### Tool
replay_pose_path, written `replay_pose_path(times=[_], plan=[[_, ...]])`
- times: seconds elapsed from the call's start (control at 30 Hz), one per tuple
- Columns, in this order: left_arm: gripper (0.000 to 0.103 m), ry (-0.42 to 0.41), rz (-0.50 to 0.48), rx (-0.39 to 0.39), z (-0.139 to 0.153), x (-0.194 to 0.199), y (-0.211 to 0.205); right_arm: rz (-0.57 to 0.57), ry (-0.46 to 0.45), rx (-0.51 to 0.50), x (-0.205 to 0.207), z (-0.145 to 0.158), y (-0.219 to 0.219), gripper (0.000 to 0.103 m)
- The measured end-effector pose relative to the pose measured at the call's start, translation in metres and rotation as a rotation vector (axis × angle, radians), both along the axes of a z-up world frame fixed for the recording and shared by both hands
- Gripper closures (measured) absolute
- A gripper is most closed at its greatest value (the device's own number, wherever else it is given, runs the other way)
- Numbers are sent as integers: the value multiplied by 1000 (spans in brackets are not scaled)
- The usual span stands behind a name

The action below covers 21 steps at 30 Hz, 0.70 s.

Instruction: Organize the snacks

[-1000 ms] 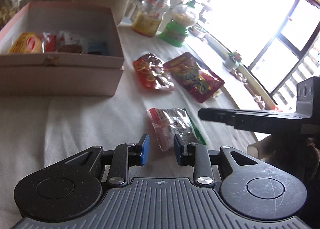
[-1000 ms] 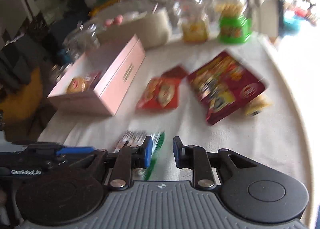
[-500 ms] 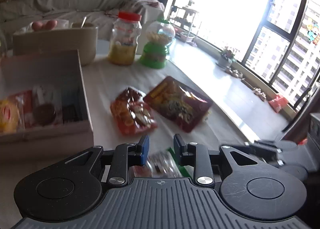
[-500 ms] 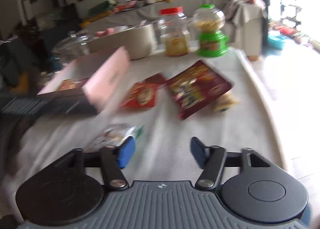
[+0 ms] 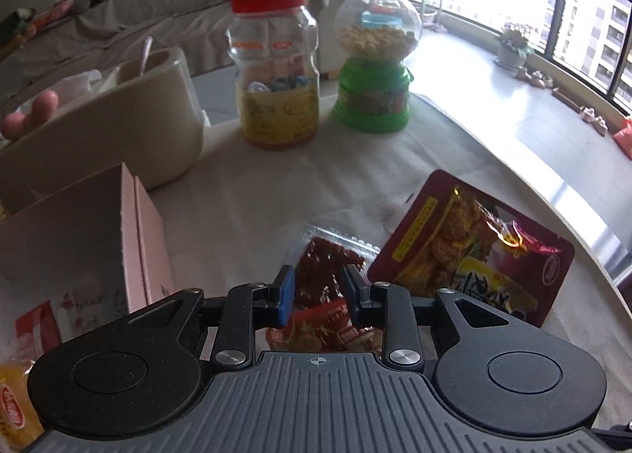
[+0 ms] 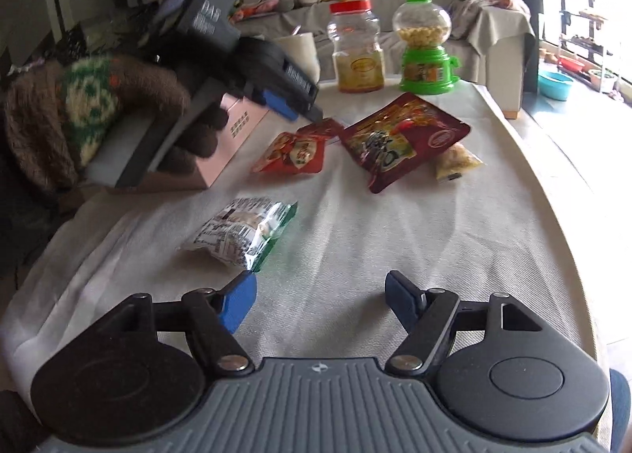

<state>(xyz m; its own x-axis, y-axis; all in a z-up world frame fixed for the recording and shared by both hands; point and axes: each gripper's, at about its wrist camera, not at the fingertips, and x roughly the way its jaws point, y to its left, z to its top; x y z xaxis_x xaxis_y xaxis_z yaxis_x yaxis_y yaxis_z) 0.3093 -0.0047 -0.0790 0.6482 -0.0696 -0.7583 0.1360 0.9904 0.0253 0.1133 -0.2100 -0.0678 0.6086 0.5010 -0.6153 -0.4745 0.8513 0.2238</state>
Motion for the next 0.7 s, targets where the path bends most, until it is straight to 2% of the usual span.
replay_pose_path(times=[0.13, 0.33, 0.47, 0.6, 0.7], plan=[[72, 22, -19, -52, -6, -16, -2, -30, 28, 68, 8, -2, -10, 29], [72, 120, -67, -260, -14, -42, 2, -44, 38, 111, 11, -5, -15, 28], [72, 102, -103, -401, -8, -66, 10, -25, 30, 94, 10, -6, -10, 22], [72, 13, -81, -358, 2, -91, 20, -11, 20, 58, 8, -5, -4, 19], [72, 44, -100, -367, -7, -102, 29, 31, 12, -2, 7, -2, 5, 17]])
